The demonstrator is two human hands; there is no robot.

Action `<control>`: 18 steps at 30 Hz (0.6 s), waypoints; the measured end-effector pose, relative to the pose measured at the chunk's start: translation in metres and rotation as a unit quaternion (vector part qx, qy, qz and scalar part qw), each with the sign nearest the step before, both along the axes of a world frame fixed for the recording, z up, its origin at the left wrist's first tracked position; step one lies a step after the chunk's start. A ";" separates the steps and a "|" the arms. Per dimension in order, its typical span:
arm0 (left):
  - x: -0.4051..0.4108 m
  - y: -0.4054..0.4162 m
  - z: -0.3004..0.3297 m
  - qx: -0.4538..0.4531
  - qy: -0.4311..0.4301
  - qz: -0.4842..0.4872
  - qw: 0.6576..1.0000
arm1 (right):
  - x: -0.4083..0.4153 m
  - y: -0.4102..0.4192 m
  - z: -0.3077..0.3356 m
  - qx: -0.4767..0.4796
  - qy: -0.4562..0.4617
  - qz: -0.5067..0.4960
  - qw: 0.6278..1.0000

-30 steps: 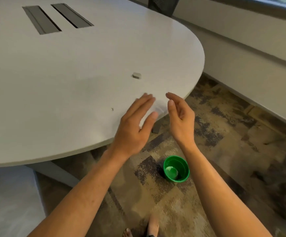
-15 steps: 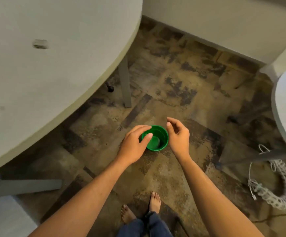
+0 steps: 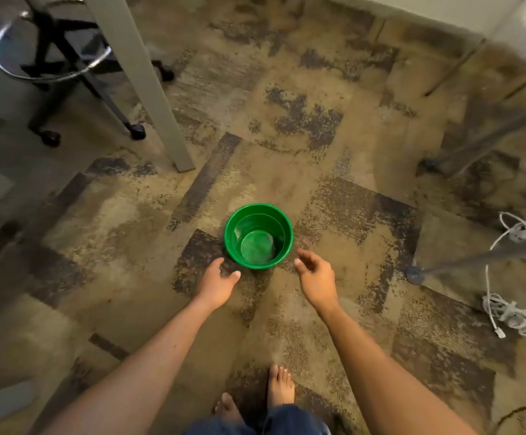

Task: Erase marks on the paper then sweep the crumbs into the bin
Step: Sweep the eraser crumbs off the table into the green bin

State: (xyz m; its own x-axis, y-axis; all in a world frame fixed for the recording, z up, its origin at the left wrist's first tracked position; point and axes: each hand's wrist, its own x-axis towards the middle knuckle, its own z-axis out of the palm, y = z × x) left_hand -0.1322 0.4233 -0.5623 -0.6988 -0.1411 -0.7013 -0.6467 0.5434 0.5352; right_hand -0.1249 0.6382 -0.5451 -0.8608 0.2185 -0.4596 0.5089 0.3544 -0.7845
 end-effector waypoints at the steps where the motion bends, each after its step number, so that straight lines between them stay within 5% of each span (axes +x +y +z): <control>1: -0.002 0.002 -0.026 0.001 -0.011 0.012 1.000 | -0.001 0.001 -0.024 0.000 -0.008 0.002 1.000; 7: -0.030 0.015 -0.155 0.012 -0.020 0.075 0.997 | -0.024 -0.004 -0.138 0.005 -0.032 0.033 0.999; 12: -0.060 0.015 -0.252 0.124 0.003 0.202 0.972 | -0.040 -0.009 -0.202 -0.001 -0.030 0.031 0.999; 18: -0.070 0.028 -0.243 0.158 0.061 0.276 0.946 | -0.047 -0.002 -0.209 -0.004 -0.031 0.042 0.999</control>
State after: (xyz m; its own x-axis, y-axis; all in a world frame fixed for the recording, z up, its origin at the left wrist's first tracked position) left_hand -0.2025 0.4509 -0.8052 -0.6590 -0.3048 -0.6876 -0.7078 -0.0580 0.7041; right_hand -0.1715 0.6358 -0.7539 -0.8456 0.1428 -0.5144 0.5255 0.3923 -0.7550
